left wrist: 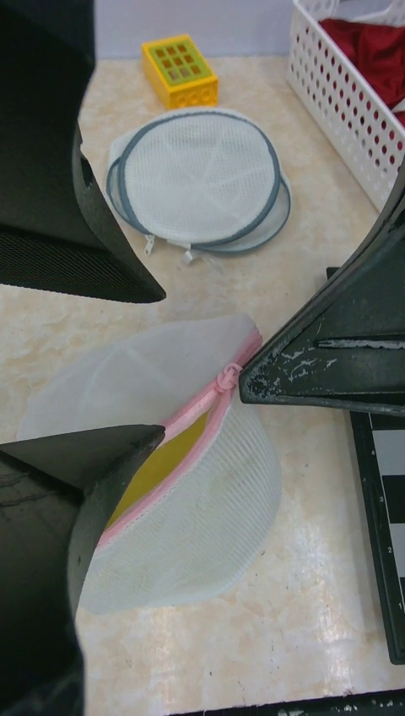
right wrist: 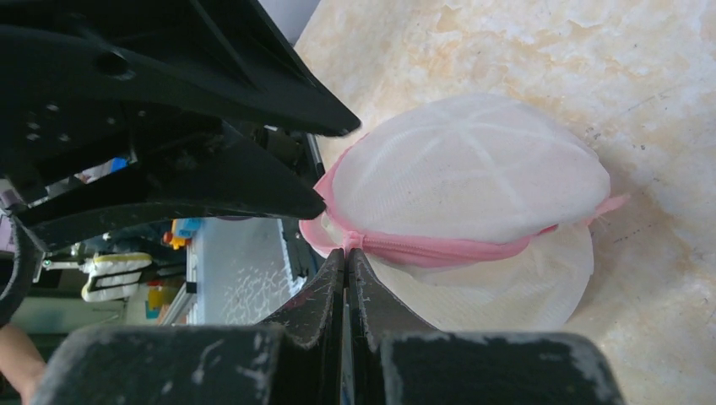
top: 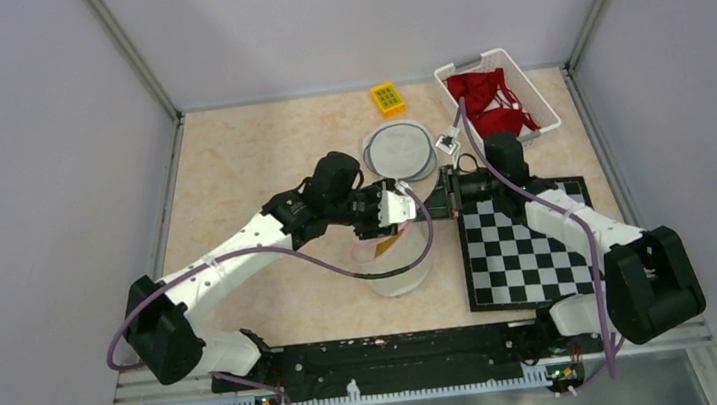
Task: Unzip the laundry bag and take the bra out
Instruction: Unzip the laundry bag at the center of the board, then open the laundry bag at the center of the board.
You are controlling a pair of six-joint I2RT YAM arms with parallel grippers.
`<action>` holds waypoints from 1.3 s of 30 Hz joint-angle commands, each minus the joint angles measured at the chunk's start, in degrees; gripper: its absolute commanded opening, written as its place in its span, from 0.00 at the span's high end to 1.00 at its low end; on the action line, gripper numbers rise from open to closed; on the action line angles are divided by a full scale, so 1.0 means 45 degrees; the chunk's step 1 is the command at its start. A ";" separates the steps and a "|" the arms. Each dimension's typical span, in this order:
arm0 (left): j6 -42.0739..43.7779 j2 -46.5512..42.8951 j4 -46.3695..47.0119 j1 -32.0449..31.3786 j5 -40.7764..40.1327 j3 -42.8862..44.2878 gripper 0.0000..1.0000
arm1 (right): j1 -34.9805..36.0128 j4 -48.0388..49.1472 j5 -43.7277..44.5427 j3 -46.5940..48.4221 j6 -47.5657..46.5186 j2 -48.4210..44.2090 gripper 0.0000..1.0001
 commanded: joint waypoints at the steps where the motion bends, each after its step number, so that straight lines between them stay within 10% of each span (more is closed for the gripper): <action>1: -0.0558 0.0412 0.0024 -0.0146 0.0493 0.0411 0.41 | 0.0020 0.0594 -0.0237 0.0199 0.0126 -0.0525 1.00; 18: -0.3326 0.0413 0.0628 -0.0164 0.0783 -0.0044 0.29 | 0.0054 0.0636 -0.0058 0.0122 0.0141 -0.0518 1.00; 31: -0.2790 -0.0239 0.0932 0.0345 -0.1812 -0.0944 0.97 | -0.0062 -0.0106 -0.0073 0.0491 -0.0530 -0.0070 1.00; 39: -0.2156 -0.0363 0.1153 0.2647 -0.0547 -0.1588 1.00 | -0.0365 -0.0762 -0.0008 0.0570 -0.1311 0.0014 1.00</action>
